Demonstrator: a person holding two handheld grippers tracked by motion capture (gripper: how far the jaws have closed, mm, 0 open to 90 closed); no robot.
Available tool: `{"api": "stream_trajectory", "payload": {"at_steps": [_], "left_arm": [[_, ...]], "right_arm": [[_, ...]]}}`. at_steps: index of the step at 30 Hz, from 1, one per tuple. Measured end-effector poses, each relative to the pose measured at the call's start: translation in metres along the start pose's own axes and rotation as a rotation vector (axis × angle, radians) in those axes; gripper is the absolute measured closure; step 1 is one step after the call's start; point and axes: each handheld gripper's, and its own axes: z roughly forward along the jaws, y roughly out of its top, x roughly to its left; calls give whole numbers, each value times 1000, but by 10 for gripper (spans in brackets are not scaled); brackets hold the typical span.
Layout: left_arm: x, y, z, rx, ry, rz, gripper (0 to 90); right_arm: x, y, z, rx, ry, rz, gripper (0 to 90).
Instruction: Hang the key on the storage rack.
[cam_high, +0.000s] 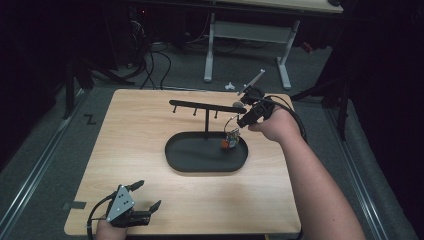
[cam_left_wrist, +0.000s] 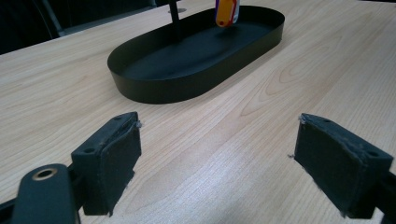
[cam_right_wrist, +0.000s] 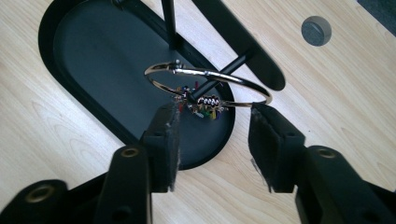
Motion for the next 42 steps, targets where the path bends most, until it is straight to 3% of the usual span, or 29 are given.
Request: {"api": "stream_trajectory", "payload": {"at_steps": [4,16,24,28,29,30,31,33,34,36,42], "left_arm": [[0,0,-1,6,-1,-3,150],[0,-1,-1,4,5,-1,150],[0,-1,1,11,1,1,150],[0,-1,1,15,-2,8,150],[0,-1,2,15,-1,3,150],[0,-1,2,15,-1,3,150],[0,-1,3,17,-1,4,150],[0,-1,3,18,-1,9,150],[-1,-1,3,17,-2,8,150],[-1,-1,3,20,-4,9,150],[-1,-1,4,18,-5,11,150]], "right_arm": [[-2,-7,5,-20,-11,13,447],[-7,-34,23,-47,-8,65,379],[-4,-67,41,-88,11,94,310],[-1,-89,52,-110,-23,106,284],[8,-98,57,-120,-127,67,277],[8,-98,57,-120,-127,67,277],[16,-109,61,-68,-108,72,382],[20,-114,64,-63,-96,56,351],[31,-127,71,-117,-96,33,300],[34,-131,74,-136,-83,36,291],[51,-173,97,-278,-11,124,287]]}}
